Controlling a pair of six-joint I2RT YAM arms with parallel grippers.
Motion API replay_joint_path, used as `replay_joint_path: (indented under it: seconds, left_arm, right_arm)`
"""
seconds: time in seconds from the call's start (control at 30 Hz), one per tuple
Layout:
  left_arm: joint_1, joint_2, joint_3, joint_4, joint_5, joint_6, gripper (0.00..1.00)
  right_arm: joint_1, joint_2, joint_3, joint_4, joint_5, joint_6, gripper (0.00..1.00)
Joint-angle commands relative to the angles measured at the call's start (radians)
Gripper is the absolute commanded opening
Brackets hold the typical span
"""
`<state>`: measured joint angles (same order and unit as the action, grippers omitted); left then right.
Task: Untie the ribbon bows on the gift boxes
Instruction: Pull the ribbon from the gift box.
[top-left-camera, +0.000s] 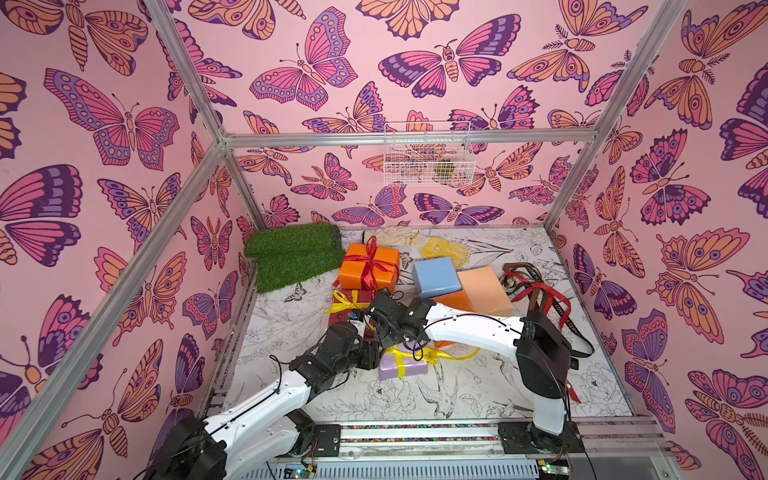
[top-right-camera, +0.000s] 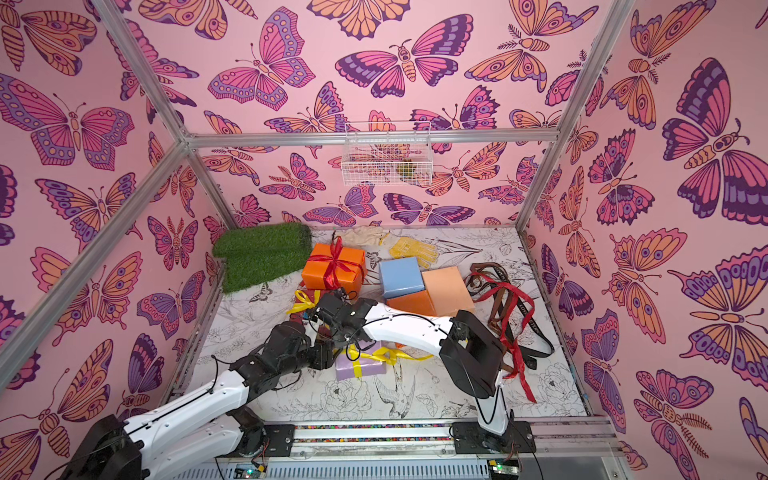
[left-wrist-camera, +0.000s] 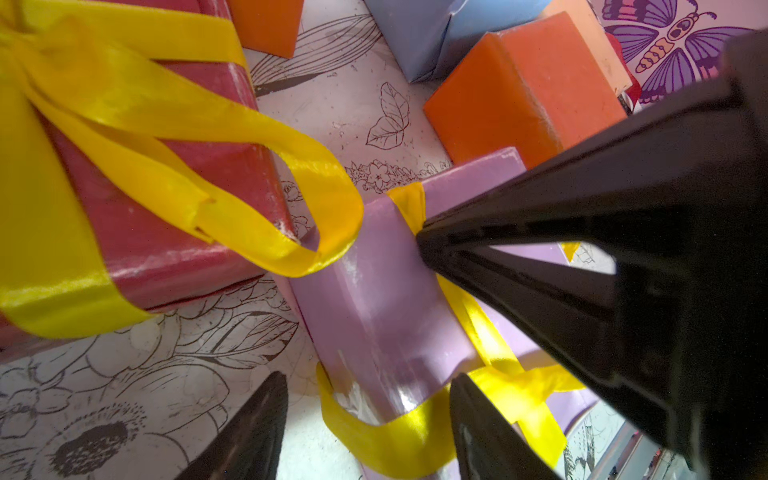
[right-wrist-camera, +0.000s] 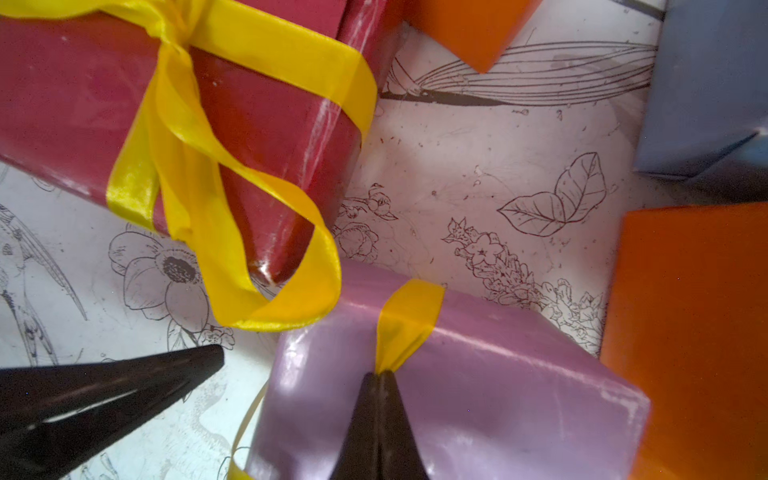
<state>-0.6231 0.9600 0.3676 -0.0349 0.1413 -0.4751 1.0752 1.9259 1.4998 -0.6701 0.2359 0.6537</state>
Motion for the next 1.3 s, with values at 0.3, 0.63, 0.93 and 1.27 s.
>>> replay_joint_path:
  seconds: [0.3, 0.63, 0.93, 1.27]
  left_arm:
    - [-0.004, -0.023, 0.012, -0.014, 0.015, 0.006, 0.65]
    - [-0.004, 0.013, 0.057, 0.012, 0.033, -0.008, 0.70]
    - [-0.007, 0.149, 0.124, 0.055, 0.071, 0.000, 0.75]
    - [-0.007, 0.172, 0.130, 0.059, 0.060, -0.002, 0.75]
  right_arm:
    - [-0.079, -0.225, -0.103, -0.059, -0.172, -0.035, 0.00]
    - [-0.107, -0.299, -0.112, -0.033, -0.216, -0.046, 0.00]
    - [-0.139, -0.347, -0.081, -0.028, -0.257, -0.072, 0.00]
    - [-0.176, -0.460, 0.019, -0.071, -0.237, -0.135, 0.00]
